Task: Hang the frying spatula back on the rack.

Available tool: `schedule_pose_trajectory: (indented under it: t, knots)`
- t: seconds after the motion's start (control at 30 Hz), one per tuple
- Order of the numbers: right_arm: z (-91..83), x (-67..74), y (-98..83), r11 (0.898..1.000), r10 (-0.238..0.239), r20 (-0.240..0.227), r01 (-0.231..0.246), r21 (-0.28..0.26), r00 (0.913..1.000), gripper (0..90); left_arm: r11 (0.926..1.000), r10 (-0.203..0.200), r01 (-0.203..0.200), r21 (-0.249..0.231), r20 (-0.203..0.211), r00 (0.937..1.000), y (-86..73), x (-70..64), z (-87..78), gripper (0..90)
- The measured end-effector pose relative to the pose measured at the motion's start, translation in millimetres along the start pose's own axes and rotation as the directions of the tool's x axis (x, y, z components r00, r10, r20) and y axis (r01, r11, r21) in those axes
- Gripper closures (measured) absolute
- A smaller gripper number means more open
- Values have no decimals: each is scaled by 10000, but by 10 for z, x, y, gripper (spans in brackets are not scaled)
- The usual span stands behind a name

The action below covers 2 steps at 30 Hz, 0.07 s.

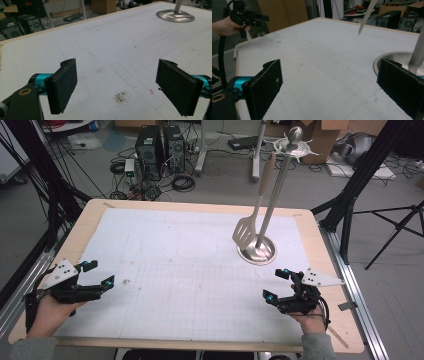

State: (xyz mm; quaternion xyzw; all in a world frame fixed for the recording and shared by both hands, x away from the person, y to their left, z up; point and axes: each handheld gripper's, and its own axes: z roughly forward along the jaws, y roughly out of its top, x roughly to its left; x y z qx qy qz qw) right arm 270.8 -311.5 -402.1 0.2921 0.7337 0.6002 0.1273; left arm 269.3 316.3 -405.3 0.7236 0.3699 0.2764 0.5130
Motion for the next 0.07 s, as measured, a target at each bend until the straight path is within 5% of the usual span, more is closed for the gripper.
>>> schedule_pose_trajectory:
  t: [0.07]
  knots:
    - [4, -3, 0, 10000, -22, 33, 22, -22, 10000, 54, 10000, -39, 40, 8, -42, 10000, -13, 3, -9, 179]
